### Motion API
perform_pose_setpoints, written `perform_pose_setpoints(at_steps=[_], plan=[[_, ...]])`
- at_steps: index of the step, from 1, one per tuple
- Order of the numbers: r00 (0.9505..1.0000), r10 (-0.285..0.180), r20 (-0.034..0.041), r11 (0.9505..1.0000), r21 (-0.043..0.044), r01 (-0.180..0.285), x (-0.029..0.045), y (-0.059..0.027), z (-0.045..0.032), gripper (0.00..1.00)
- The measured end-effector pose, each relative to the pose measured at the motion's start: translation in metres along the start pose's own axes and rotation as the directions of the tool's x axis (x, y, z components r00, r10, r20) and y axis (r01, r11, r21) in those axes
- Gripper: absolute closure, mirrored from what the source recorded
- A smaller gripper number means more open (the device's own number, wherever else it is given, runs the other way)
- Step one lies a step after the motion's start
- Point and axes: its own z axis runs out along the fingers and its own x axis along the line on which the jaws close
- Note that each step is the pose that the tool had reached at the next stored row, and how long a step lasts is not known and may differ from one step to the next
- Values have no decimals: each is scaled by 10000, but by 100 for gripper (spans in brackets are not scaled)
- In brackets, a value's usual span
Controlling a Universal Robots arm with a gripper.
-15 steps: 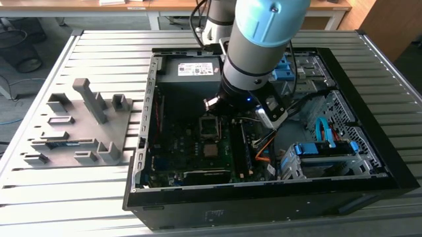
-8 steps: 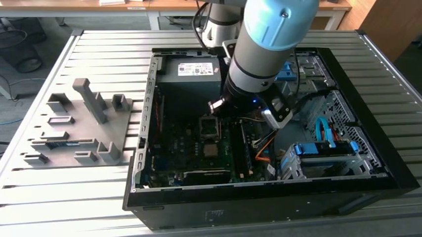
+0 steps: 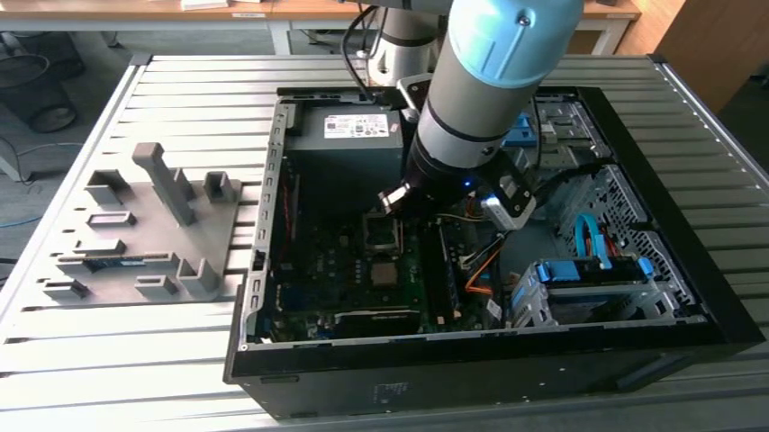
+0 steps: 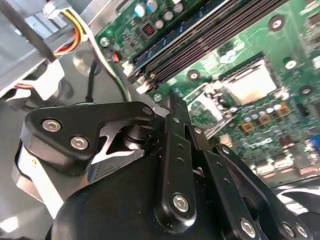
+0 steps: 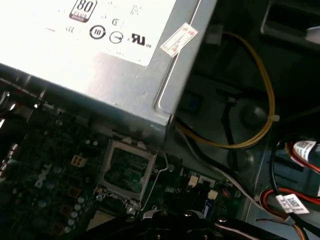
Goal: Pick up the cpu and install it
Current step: 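Close the cpu cover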
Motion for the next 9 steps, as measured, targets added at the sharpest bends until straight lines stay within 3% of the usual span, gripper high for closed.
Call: perform_pose_setpoints(at_steps=[2,3,9], plan=[[9999,-30,-120,9995,307,33,0,1,1,90],[9999,-51,-149,9993,367,57,-2,5,2,90],[9960,-839,-310,9957,371,850,-6,14,12,90]])
